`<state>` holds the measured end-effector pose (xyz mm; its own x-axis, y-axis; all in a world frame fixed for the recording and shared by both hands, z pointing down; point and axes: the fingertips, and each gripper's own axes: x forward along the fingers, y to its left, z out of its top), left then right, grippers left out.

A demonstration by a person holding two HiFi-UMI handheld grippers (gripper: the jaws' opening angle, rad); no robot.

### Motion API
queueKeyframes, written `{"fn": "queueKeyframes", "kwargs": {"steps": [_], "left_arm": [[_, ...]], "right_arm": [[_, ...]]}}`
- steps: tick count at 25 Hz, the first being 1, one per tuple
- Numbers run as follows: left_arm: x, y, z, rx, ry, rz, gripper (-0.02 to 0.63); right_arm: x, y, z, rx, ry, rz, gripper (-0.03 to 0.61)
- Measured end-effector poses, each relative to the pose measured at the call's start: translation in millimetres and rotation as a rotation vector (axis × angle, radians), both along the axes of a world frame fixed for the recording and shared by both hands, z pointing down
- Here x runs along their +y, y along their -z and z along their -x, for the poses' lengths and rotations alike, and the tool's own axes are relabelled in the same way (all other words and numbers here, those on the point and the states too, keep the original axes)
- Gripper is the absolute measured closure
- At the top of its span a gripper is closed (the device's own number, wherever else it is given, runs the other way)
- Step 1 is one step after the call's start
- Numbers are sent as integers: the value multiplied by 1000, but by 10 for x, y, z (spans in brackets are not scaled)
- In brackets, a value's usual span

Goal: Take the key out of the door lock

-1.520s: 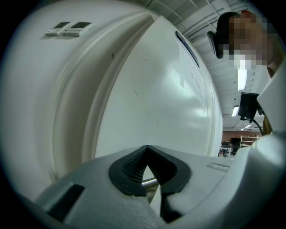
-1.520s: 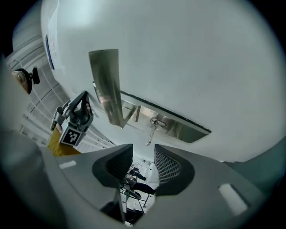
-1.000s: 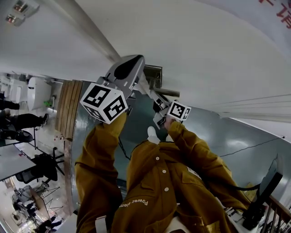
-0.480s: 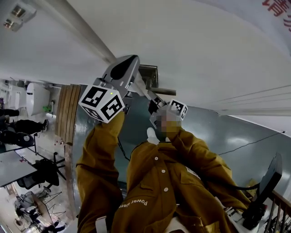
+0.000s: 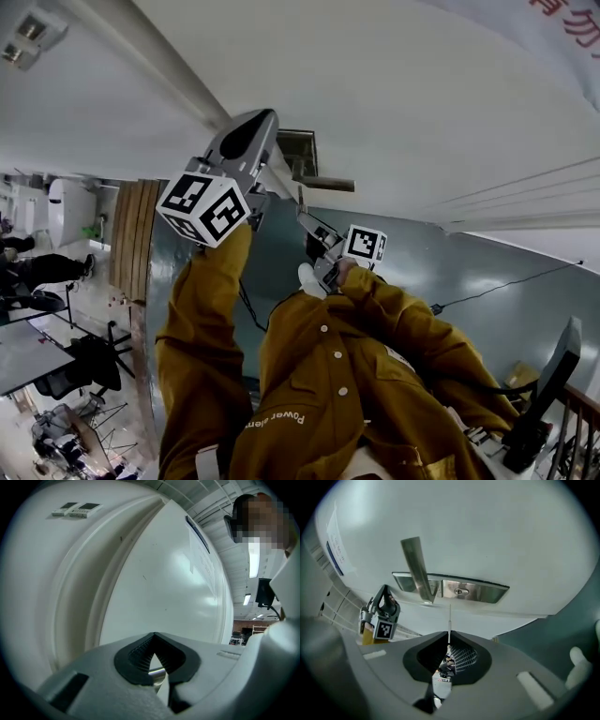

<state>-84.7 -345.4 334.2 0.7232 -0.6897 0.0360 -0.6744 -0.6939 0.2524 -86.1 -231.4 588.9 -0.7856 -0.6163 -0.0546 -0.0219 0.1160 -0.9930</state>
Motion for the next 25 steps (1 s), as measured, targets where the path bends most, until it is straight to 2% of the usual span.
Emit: {"fn": "queueKeyframes", "kwargs": {"steps": [2,4,7,10,13,16,25], "left_arm": [[-10,-8,-3,3,-1,1,611],[-7,-5,-7,3,-3,2,612],[1,9,-4,1,-2,1,612],[12,52,-10,-2,-2,-6,612],[82,92,-31,-19,-6,-26,612],[292,83,-76,-39,-2,-50,611],[1075,-33,-194,-64,43,-66,611]], "right_arm": [[176,138,-39,29,46,-25,555],[343,296,-146,113,77,-79,554],[449,801,-328,242,89,-287,554],[419,1354,-570,400,25,-488,554],[304,1731,-799,529,-65,-616,554],[233,1871,-962,597,-136,-667,554],[199,1965,-1106,633,-220,-701,554]]}}
